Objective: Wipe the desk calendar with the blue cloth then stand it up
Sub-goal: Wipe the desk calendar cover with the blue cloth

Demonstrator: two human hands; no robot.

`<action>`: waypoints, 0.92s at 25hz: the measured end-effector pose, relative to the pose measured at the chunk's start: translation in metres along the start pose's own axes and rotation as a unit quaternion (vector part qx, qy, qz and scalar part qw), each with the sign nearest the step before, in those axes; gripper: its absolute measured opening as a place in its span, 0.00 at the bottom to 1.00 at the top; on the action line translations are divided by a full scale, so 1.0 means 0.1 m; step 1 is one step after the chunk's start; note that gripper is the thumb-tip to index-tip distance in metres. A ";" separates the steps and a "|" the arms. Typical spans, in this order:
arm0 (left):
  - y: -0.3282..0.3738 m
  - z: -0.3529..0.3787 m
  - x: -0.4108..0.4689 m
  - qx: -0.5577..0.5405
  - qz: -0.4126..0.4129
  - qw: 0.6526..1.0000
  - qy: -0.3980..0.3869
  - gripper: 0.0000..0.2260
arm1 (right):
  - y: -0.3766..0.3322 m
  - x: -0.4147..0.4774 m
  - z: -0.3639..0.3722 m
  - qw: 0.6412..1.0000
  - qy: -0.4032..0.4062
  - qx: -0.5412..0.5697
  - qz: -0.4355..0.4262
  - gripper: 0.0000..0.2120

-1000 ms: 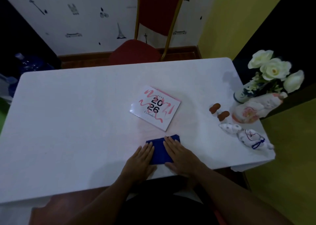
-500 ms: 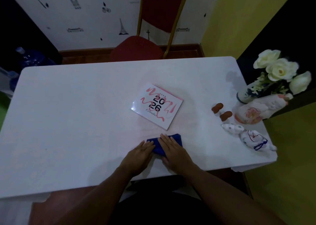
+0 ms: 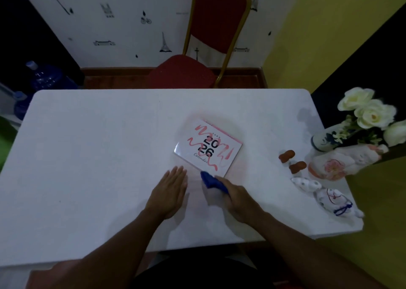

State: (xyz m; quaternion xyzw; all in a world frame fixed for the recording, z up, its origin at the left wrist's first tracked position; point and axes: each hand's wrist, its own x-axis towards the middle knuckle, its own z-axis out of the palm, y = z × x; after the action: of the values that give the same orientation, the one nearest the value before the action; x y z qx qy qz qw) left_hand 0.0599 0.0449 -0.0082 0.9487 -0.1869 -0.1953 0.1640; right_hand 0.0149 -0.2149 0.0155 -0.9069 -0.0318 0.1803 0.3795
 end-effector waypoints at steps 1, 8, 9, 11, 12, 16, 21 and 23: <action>-0.04 -0.03 0.08 0.012 -0.006 1.000 -0.002 0.26 | -0.07 0.10 -0.10 0.999 0.028 0.023 -0.001 0.21; -0.24 -0.15 0.62 0.044 -0.030 0.999 -0.001 0.29 | -0.41 1.18 -0.67 0.984 0.161 0.054 0.048 0.20; -0.24 -0.14 0.69 0.046 -0.033 0.998 0.001 0.29 | -0.44 1.35 -0.70 0.984 0.162 0.041 0.068 0.21; -0.27 -0.09 0.81 0.043 -0.041 0.998 0.012 0.29 | -0.46 1.67 -0.69 0.982 0.156 0.014 0.106 0.21; -0.28 -0.06 0.84 0.043 -0.042 0.998 0.018 0.30 | -0.47 1.79 -0.66 0.981 0.151 0.004 0.120 0.20; -0.35 0.11 0.88 0.021 -0.052 0.997 0.047 0.29 | -0.40 2.08 -0.37 0.985 0.097 -0.049 0.132 0.20; -0.41 0.29 0.88 0.034 -0.046 0.992 0.108 0.28 | -0.21 2.25 -0.11 0.974 0.069 -0.213 -0.016 0.29; -0.42 0.34 0.89 0.049 -0.045 0.990 0.126 0.28 | -0.13 2.30 -0.01 0.966 0.047 -0.253 -0.035 0.29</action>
State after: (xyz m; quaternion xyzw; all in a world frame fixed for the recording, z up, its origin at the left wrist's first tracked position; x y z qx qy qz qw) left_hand 0.1333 0.0362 -0.0819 0.9801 -0.1313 -0.0715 0.1305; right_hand 0.2311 -0.1616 -0.0441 -0.9791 -0.0905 0.1100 0.1450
